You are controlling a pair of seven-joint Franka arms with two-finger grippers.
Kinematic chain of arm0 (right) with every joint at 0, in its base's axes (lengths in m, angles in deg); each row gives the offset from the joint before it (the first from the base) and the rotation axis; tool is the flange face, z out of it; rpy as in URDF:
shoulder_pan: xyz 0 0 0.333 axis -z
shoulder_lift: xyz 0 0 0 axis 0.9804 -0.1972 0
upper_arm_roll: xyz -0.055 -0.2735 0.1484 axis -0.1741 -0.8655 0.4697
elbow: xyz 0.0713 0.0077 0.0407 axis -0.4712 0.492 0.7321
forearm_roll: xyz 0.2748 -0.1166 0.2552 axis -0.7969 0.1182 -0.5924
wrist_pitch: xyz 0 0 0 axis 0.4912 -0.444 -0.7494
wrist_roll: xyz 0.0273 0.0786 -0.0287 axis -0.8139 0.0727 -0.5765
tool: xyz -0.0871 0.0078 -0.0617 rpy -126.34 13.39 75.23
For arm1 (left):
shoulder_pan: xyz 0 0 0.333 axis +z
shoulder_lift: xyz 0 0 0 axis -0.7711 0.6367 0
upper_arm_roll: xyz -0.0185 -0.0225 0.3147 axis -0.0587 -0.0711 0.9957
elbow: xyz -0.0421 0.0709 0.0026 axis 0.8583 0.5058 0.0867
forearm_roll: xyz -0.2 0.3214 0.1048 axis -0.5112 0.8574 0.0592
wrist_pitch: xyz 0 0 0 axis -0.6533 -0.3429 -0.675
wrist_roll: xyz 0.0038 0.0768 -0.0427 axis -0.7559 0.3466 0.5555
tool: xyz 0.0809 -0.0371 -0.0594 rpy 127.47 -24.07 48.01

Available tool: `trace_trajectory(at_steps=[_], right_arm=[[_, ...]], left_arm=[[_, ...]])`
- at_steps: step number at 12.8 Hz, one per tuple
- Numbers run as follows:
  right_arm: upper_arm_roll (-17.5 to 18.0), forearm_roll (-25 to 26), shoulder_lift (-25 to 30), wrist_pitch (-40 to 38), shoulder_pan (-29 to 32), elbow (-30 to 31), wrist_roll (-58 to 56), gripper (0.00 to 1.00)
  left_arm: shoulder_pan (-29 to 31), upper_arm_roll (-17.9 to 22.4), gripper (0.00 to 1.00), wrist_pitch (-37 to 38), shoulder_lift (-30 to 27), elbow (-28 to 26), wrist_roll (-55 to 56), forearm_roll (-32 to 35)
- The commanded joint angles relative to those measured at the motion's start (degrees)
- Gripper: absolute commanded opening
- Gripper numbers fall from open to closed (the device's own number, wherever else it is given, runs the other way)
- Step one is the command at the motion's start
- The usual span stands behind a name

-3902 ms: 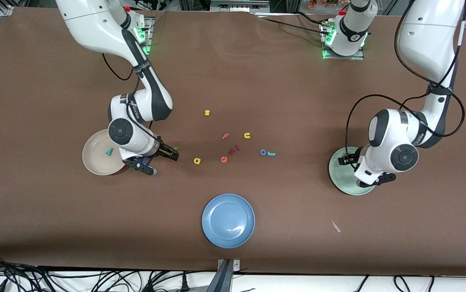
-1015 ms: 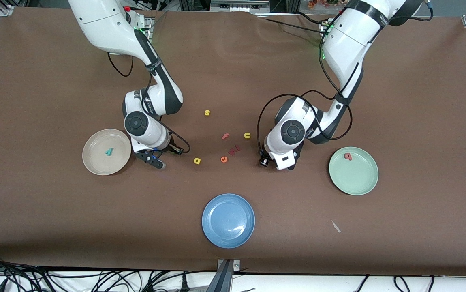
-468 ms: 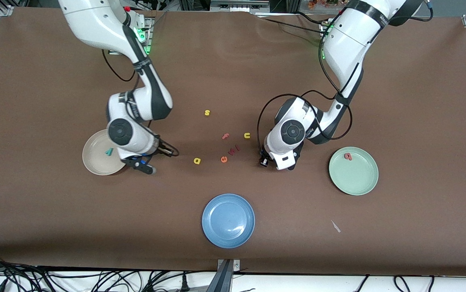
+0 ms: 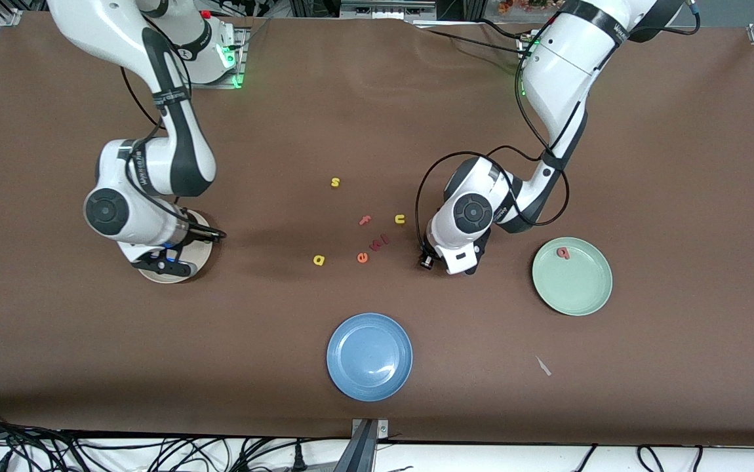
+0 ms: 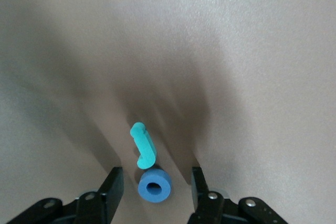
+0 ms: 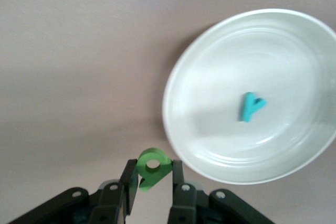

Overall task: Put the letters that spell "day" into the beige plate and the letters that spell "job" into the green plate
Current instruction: 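Drop the g on the beige plate while the left gripper grasps blue o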

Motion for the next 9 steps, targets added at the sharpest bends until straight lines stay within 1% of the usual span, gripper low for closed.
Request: trace_trajectory(at_steps=[1,2,3,4,5,6,7,8,9], right_arm=[[-2.6,-0.3,0.8,2.1,-0.1,3.4,-8.1,0.07],[-2.7,-0.3,0.0,2.2,0.4,3.3,-9.2,0.23],[-2.6,-0.5,-0.1,2.1,0.6,3.1,-9.3,0.78],[-2.6,-0.5,-0.1,1.6,0.3,2.4,-9.3,1.0],[-2.3,-0.5,-0.1,1.5,0.2,1.9,-8.9,1.0],[-2.1,-0.5,-0.1,1.5,0.1,1.5,-8.8,1.0],[-2.0,-0.7,-0.1,1.5,0.0,1.2,-8.7,1.0],[-1.9,-0.9,-0.1,1.5,-0.1,0.9,-8.4,1.0],[-1.2,-1.0,-0.1,1.5,0.0,0.3,-8.3,1.0]], left_arm=[[-1.0,0.3,0.59,0.3,0.4,1.0,0.7,-0.5],[-1.0,0.3,0.58,0.3,0.4,0.9,0.7,-0.1],[-1.0,0.3,0.54,0.3,0.4,0.9,0.7,0.0],[-1.0,0.3,0.46,0.3,0.4,0.9,0.7,0.0],[-1.0,0.3,0.36,0.3,0.4,0.9,0.7,0.0],[-1.0,0.4,0.21,0.3,0.4,0.9,0.7,0.0],[-1.0,0.3,0.1,0.3,0.4,0.9,0.7,0.0],[-1.0,0.3,0.05,0.3,0.4,0.9,0.7,0.0],[-1.0,0.4,0.05,0.4,0.4,1.0,0.7,0.0]])
